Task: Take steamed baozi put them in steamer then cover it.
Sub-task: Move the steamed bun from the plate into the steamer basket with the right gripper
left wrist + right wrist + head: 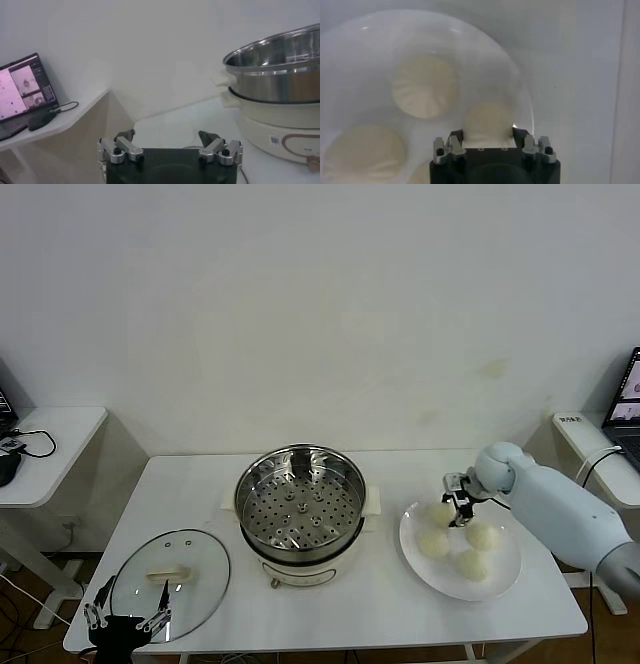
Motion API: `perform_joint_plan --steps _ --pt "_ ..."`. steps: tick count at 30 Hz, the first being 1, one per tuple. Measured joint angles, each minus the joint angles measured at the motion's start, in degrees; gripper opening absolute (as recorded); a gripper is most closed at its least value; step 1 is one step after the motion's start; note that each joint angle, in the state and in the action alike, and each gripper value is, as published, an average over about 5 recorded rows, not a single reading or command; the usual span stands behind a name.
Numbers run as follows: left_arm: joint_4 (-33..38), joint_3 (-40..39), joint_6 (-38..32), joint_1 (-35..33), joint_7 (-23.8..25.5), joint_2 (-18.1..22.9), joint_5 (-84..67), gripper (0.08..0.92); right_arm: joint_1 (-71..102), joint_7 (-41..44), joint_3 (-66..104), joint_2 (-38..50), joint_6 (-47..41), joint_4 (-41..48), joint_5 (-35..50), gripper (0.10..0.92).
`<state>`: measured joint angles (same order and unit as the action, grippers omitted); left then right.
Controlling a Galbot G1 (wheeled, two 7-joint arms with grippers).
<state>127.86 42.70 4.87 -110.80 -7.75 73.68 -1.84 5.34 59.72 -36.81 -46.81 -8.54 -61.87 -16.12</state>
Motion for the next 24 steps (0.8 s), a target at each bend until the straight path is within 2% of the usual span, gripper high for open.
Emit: perform_joint_plan --steps 14,24 --pt "0.3 -0.7 0.2 0.8 0.0 -1.5 -0.4 0.823 -13.5 0.9 -9.2 8.6 -4.4 -12.9 12.2 0.628" --pt "-0.3 -0.2 0.9 1.7 0.1 -2.7 -1.5 0.823 -29.4 -0.4 -19.2 4.4 -5.8 -15.1 22.4 0.628"
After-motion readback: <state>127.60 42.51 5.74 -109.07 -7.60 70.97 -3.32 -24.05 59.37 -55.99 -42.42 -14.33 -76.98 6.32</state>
